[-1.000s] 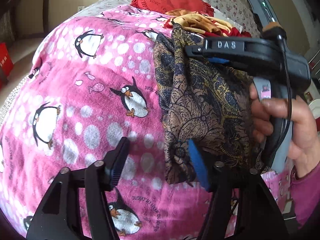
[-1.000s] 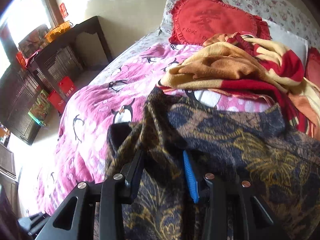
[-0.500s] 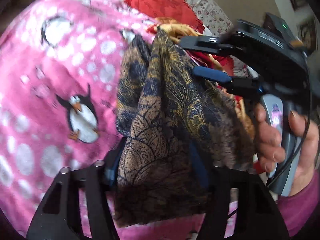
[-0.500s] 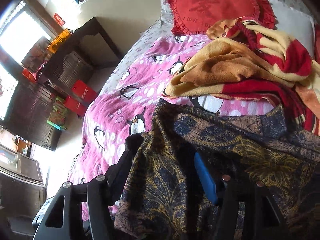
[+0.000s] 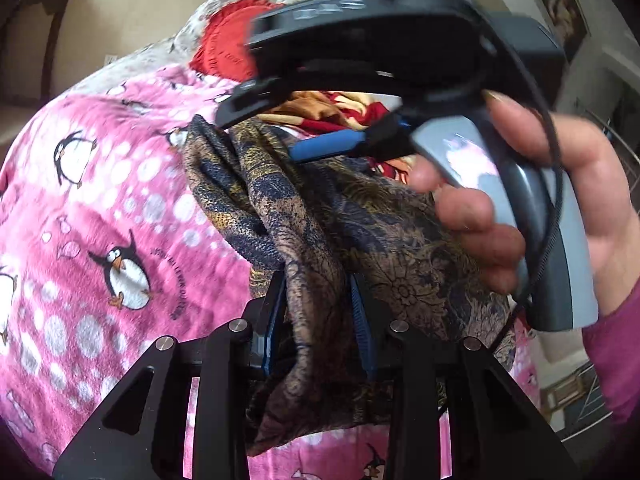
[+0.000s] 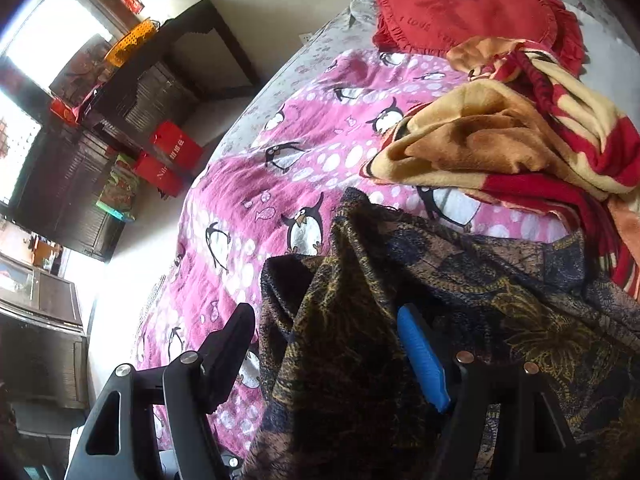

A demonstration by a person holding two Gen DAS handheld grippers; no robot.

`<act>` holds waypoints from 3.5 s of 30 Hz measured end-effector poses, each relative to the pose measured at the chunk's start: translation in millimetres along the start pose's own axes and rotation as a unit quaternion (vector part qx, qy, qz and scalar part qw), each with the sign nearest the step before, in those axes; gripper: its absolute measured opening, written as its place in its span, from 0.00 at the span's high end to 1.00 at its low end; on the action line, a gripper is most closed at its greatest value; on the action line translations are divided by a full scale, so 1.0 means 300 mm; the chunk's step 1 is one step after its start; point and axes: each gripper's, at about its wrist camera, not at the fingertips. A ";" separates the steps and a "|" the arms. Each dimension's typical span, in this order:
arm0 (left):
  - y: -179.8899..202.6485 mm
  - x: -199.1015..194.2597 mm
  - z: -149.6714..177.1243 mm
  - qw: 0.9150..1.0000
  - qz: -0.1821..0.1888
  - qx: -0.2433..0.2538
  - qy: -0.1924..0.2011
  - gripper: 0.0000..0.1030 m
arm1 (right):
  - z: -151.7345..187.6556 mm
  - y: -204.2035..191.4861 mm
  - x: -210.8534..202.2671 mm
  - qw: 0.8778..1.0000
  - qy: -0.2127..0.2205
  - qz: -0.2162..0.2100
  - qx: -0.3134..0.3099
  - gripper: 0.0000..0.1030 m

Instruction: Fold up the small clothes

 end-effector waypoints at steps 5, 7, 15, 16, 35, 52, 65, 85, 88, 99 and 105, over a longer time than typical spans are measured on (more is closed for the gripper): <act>0.039 0.008 0.018 1.000 0.002 0.015 -0.005 0.70 | -0.037 -0.058 0.080 0.998 -0.050 0.014 -0.041 0.24; 0.041 0.008 0.022 1.000 -0.001 0.019 -0.008 0.70 | -0.044 -0.090 0.127 0.994 -0.076 0.030 -0.066 0.23; 0.028 0.003 0.054 0.999 -0.023 0.027 -0.029 0.68 | -0.001 -0.120 0.137 0.976 -0.064 0.144 -0.151 0.73; 0.014 -0.006 0.063 0.999 -0.024 0.021 -0.031 0.65 | 0.003 -0.095 0.109 0.981 -0.047 0.130 -0.134 0.75; 0.232 -0.053 0.066 0.997 0.012 0.062 -0.046 0.85 | 0.175 0.144 -0.275 0.989 0.105 0.091 -0.046 0.88; 0.818 0.258 0.259 0.968 0.069 0.197 -0.141 0.85 | 0.654 0.639 -0.683 0.971 0.147 0.164 0.093 0.89; 0.843 0.247 0.312 0.954 0.045 0.241 -0.170 0.54 | 0.883 0.877 -0.671 0.945 0.174 0.168 0.219 0.65; 0.553 0.302 0.324 0.958 -0.088 0.222 -0.159 0.37 | 0.793 0.936 -0.531 0.925 0.165 0.271 0.208 0.94; 0.553 0.302 0.312 0.959 -0.087 0.217 -0.158 0.37 | 0.867 0.974 -0.563 0.925 0.167 0.229 0.254 0.94; 0.542 0.276 0.328 0.961 -0.093 0.213 -0.151 0.37 | 1.063 0.586 -0.640 0.961 0.181 0.098 0.186 0.42; 0.552 0.219 0.321 0.962 -0.091 0.211 -0.147 0.37 | 1.143 0.526 -0.571 0.964 0.178 0.096 0.174 0.95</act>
Point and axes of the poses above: each gripper's, at about its wrist camera, not at the fingertips, and x roughly the way its jaws point, y to its right, z to its underside, and after that the axes turned 10 degrees about -x, right-handed
